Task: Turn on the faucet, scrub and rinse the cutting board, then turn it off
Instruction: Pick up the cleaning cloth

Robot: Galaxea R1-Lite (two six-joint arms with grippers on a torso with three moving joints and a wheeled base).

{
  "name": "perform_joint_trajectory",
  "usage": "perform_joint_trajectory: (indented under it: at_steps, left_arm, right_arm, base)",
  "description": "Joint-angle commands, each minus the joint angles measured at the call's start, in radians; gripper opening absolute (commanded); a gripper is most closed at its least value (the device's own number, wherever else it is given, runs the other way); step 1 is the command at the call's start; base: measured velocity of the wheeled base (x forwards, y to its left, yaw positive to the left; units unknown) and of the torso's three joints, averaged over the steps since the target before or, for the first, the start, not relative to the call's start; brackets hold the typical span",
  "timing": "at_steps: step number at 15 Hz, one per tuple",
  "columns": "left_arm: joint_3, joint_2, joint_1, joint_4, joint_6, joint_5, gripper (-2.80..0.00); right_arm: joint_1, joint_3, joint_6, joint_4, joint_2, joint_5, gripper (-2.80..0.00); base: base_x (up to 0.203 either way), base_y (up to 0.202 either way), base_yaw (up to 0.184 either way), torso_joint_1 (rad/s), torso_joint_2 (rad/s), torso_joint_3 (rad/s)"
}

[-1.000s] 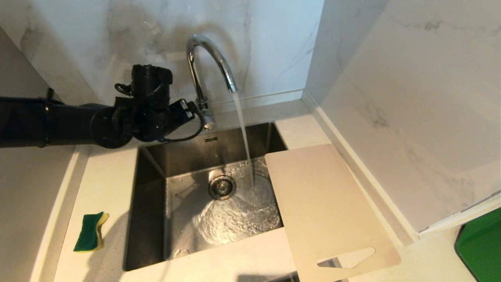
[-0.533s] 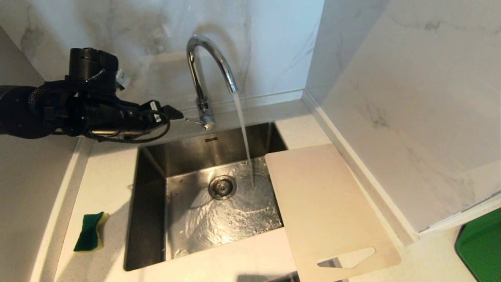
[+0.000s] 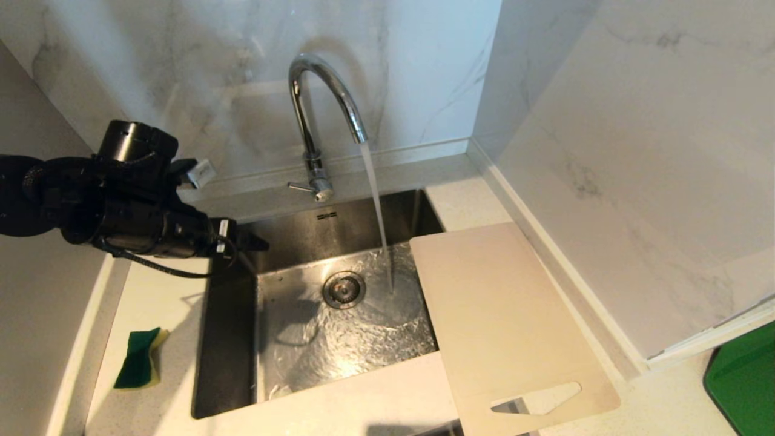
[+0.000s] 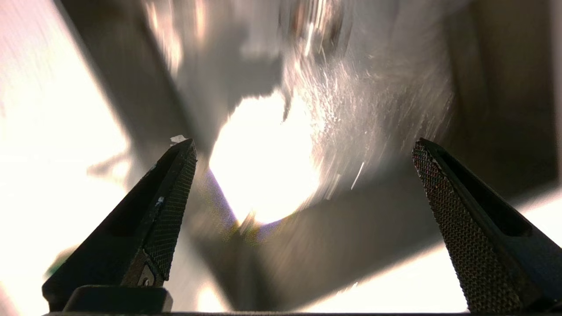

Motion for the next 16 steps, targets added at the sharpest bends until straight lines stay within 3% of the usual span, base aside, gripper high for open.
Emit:
perform_joint_trajectory:
  at_steps: [1, 8, 16]
  left_arm:
    - [0.014, -0.004, 0.013, 0.039, 0.024, -0.005, -2.8]
    - [0.132, -0.034, 0.065, 0.098, 0.032, 0.006, -2.8]
    - [0.271, -0.098, 0.168, 0.107, 0.029, 0.093, -2.8]
  right_arm:
    - [0.0, 0.002, 0.0, -0.001, 0.0, 0.001, -2.8]
    - [0.0, 0.002, 0.0, -0.001, 0.0, 0.0, -2.8]
    - [0.0, 0.002, 0.0, -0.001, 0.0, 0.002, -2.8]
  base:
    - [0.0, 0.0, 0.0, 0.0, 0.0, 0.0]
    - [0.0, 0.0, 0.0, 0.0, 0.0, 0.0]
    - [0.0, 0.0, 0.0, 0.0, 0.0, 0.0]
